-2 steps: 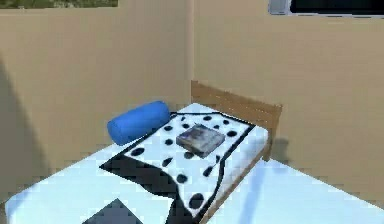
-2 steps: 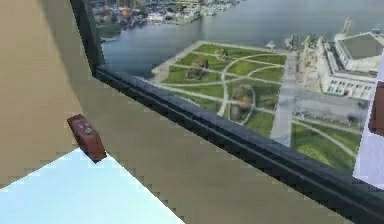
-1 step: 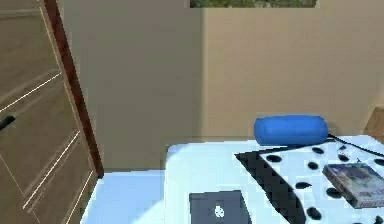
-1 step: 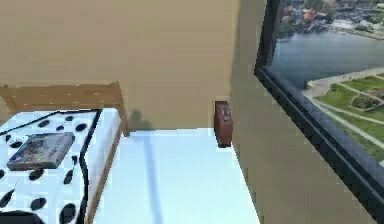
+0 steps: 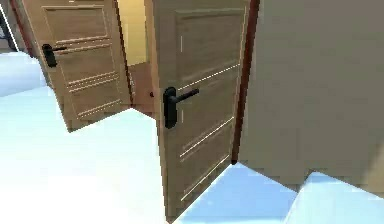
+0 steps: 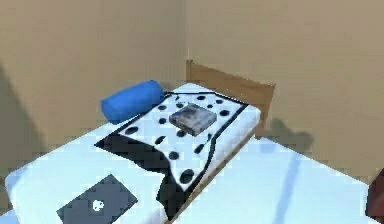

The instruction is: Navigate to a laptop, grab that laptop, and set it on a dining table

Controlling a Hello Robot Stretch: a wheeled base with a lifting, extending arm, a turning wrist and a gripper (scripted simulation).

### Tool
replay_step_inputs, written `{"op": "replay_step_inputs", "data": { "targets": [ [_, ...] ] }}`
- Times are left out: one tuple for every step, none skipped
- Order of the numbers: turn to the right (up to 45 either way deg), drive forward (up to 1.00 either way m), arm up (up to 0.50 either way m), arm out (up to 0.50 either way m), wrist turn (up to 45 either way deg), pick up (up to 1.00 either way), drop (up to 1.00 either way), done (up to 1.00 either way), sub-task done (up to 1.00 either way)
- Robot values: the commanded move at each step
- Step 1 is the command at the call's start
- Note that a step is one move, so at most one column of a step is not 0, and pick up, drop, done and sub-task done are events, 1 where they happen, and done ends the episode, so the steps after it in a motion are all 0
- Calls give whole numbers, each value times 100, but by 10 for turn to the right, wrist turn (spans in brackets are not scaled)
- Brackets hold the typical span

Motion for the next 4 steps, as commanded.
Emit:
{"op": "replay_step_inputs", "data": {
  "targets": [
    [-300, 0, 0, 0, 0, 0, 0, 0, 0],
    [0, 0, 50, 0, 0, 0, 0, 0, 0],
    [0, 0, 0, 40, 0, 0, 0, 0, 0],
    [0, 0, 0, 0, 450, 0, 0, 0, 0]
  ]
}}
